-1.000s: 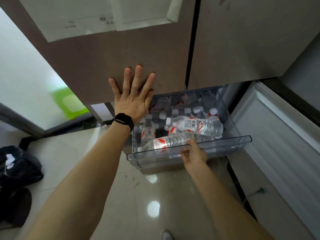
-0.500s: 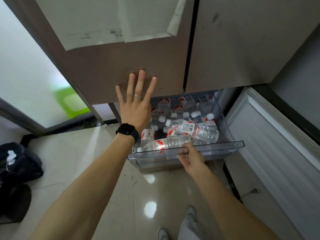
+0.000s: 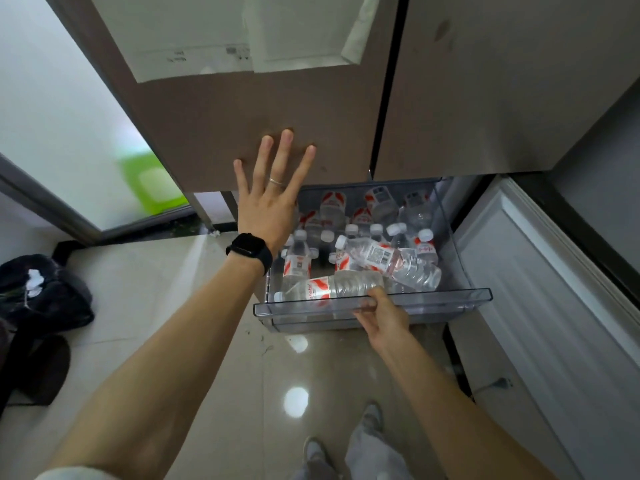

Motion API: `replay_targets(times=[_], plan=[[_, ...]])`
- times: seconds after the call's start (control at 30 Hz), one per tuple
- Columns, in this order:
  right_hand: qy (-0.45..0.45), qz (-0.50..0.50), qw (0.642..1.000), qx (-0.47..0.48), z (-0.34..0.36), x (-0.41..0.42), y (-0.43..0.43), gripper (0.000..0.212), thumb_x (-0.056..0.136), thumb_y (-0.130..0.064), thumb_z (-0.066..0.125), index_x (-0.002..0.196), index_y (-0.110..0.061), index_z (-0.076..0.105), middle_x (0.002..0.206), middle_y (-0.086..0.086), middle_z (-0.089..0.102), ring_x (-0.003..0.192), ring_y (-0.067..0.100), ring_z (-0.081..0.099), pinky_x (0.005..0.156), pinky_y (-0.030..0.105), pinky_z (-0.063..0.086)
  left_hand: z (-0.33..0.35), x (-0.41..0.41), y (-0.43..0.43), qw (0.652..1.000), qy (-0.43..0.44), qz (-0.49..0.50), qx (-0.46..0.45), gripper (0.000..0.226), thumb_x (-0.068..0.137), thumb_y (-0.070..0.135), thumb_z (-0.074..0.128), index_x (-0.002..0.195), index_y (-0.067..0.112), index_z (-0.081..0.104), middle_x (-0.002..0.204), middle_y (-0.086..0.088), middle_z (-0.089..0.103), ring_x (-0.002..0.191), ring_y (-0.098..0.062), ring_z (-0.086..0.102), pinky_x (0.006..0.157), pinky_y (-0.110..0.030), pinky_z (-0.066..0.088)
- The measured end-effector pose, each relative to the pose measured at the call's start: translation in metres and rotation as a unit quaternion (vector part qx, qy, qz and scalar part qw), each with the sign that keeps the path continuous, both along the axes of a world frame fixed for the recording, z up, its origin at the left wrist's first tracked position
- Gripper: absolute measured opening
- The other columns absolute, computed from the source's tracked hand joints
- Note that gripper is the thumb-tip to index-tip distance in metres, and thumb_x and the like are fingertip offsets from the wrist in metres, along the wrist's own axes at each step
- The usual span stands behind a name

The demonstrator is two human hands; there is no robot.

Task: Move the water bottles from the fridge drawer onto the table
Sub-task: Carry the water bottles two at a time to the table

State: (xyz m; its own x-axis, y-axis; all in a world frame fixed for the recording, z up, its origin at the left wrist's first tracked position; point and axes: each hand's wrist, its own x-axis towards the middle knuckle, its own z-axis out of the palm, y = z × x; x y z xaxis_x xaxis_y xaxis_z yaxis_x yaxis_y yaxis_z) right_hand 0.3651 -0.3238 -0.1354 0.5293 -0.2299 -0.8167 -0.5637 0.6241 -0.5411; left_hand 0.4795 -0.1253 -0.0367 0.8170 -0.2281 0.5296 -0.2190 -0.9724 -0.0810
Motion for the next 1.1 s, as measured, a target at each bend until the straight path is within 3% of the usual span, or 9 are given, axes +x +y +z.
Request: replay_targets(times=[0.17, 0.43, 0.53, 0.63, 0.73, 0.8, 0.93, 1.03, 1.1], plan=[[0.006, -0.007, 1.0, -0.003, 0.003, 0.001, 0.005, 0.009, 0.088, -0.01, 0.068, 0.083, -0.004, 0.065, 0.058, 0.003, 0.065, 0.072, 0.018, 0.067, 0.081, 0.037, 0.059, -0.012, 0.009, 0.001, 0.999, -0.041, 0.015, 0.011, 0.106, 0.078, -0.015, 0.055, 0.161, 0.033, 0.01, 0.162, 0.003, -0.032, 0.149, -0.023, -0.031, 0.116, -0.069, 0.002], [-0.017, 0.026, 0.999, 0.0, 0.004, -0.004, -0.001, 0.009, 0.09, -0.014, 0.07, 0.089, -0.006, 0.066, 0.065, 0.002, 0.068, 0.074, 0.016, 0.068, 0.079, 0.035, 0.06, -0.016, 0.01, -0.006, 0.999, -0.038, 0.026, -0.001, 0.106, 0.079, -0.007, 0.057, 0.161, 0.031, 0.002, 0.158, 0.003, -0.041, 0.147, -0.024, -0.034, 0.115, -0.072, -0.001], [-0.014, 0.1, 0.995, -0.008, 0.005, -0.011, -0.012, 0.02, 0.089, -0.024, 0.074, 0.099, -0.008, 0.066, 0.093, 0.007, 0.07, 0.092, 0.02, 0.068, 0.088, 0.041, 0.058, -0.017, 0.002, -0.014, 0.999, -0.019, 0.014, -0.034, 0.096, 0.08, 0.008, 0.063, 0.16, 0.029, 0.014, 0.166, -0.002, -0.023, 0.154, -0.029, -0.016, 0.117, -0.071, 0.006], [0.0, 0.221, 0.971, -0.094, 0.016, -0.033, -0.017, 0.017, 0.09, -0.026, 0.073, 0.094, -0.011, 0.066, 0.102, 0.006, 0.068, 0.095, 0.02, 0.065, 0.077, 0.037, 0.056, -0.026, -0.028, -0.016, 0.995, 0.039, -0.042, -0.084, 0.077, 0.078, 0.016, 0.071, 0.148, 0.023, 0.04, 0.159, -0.015, 0.024, 0.144, -0.039, 0.031, 0.113, -0.063, 0.031], [-0.064, 0.313, 0.913, -0.254, 0.029, -0.049, -0.029, 0.018, 0.087, -0.024, 0.076, 0.09, -0.009, 0.067, 0.089, 0.004, 0.072, 0.081, 0.018, 0.067, 0.067, 0.032, 0.052, -0.048, -0.064, -0.013, 0.964, 0.189, -0.037, -0.184, 0.043, 0.089, 0.021, 0.065, 0.131, 0.02, 0.056, 0.138, -0.009, 0.052, 0.118, -0.031, 0.055, 0.094, -0.046, 0.051], [-0.122, 0.357, 0.863, -0.336, 0.043, -0.046, -0.035, 0.016, 0.086, -0.031, 0.077, 0.094, -0.021, 0.067, 0.091, -0.008, 0.072, 0.086, 0.01, 0.068, 0.074, 0.028, 0.053, -0.063, -0.074, -0.005, 0.904, 0.355, -0.006, -0.238, 0.037, 0.094, 0.026, 0.059, 0.131, 0.026, 0.056, 0.135, -0.003, 0.055, 0.116, -0.024, 0.056, 0.092, -0.039, 0.051], [-0.224, 0.396, 0.773, -0.442, 0.056, 0.001, -0.034, 0.021, 0.089, -0.035, 0.071, 0.105, -0.025, 0.061, 0.103, -0.016, 0.066, 0.094, 0.001, 0.062, 0.082, 0.024, 0.05, -0.075, -0.064, 0.009, 0.841, 0.516, 0.039, -0.157, 0.048, 0.093, 0.016, 0.06, 0.138, 0.029, 0.051, 0.14, -0.004, 0.054, 0.122, -0.025, 0.055, 0.102, -0.04, 0.049], [-0.24, 0.449, 0.672, -0.538, 0.041, 0.056, -0.027, 0.039, 0.09, -0.042, 0.066, 0.123, -0.023, 0.056, 0.121, -0.003, 0.061, 0.112, 0.017, 0.056, 0.092, 0.035, 0.048, -0.078, -0.046, 0.013, 0.816, 0.569, 0.063, -0.077, 0.055, 0.092, 0.014, 0.064, 0.143, 0.029, 0.051, 0.143, -0.003, 0.054, 0.126, -0.025, 0.055, 0.103, -0.037, 0.049], [-0.188, 0.515, 0.595, -0.588, 0.025, 0.09, -0.021, 0.056, 0.089, -0.049, 0.062, 0.136, -0.023, 0.049, 0.139, 0.005, 0.052, 0.128, 0.03, 0.046, 0.103, 0.044, 0.042, -0.077, -0.033, 0.011, 0.79, 0.608, 0.061, -0.055, 0.06, 0.09, 0.014, 0.066, 0.144, 0.032, 0.049, 0.144, -0.001, 0.054, 0.127, -0.025, 0.056, 0.105, -0.038, 0.049]])
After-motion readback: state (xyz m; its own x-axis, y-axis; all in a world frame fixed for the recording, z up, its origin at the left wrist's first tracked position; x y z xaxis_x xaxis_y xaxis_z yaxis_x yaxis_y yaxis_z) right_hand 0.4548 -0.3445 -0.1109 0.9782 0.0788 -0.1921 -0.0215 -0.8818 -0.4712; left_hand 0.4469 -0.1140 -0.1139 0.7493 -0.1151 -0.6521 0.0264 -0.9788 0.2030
